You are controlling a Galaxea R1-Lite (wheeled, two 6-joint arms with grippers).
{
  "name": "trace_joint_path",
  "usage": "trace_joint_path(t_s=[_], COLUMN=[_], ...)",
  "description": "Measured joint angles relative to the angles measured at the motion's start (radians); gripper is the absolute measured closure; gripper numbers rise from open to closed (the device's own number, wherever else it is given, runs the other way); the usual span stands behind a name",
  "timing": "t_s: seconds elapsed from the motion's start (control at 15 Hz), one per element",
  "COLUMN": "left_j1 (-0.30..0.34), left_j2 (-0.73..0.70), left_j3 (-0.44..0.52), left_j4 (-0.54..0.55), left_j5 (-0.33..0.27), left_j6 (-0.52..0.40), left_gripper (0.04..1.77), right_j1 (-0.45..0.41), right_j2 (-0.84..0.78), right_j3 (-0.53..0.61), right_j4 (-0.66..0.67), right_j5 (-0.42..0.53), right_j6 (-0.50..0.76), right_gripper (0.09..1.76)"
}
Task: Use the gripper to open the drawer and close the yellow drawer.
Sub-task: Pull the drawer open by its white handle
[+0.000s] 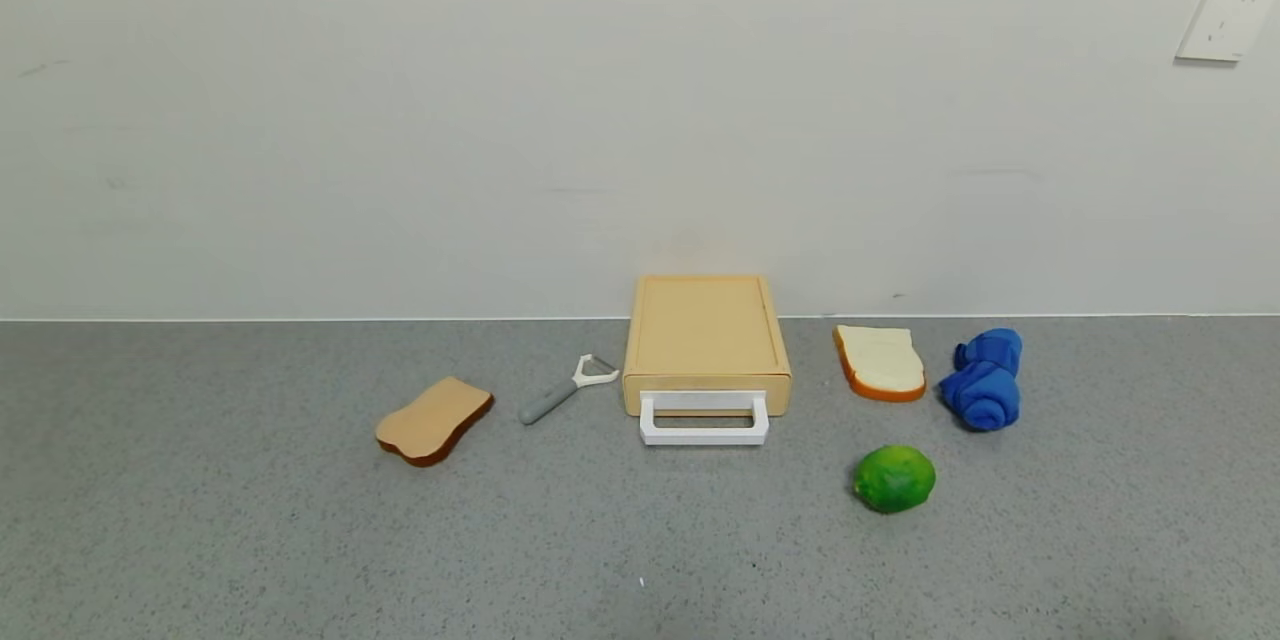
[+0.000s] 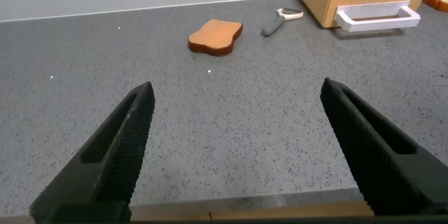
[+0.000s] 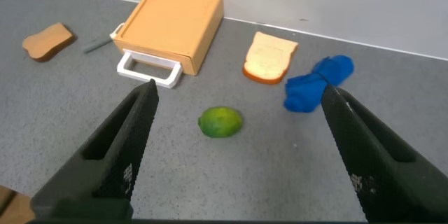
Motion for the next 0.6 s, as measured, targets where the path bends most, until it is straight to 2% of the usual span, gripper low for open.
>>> trace_joint_path(t_s=[0.6], left_j1=[0.000], left_j2=[0.000], left_j3=[0.000], left_j4=[0.000], left_j5=[0.000], left_j6=[0.000], left_gripper=[0.09], right_j1=[0.002], right_j2=[0.004], right_j3=[-0.003], right_j4=[0.000], right_j5=[0.000], right_j6=[0.000], right_gripper=[0.14])
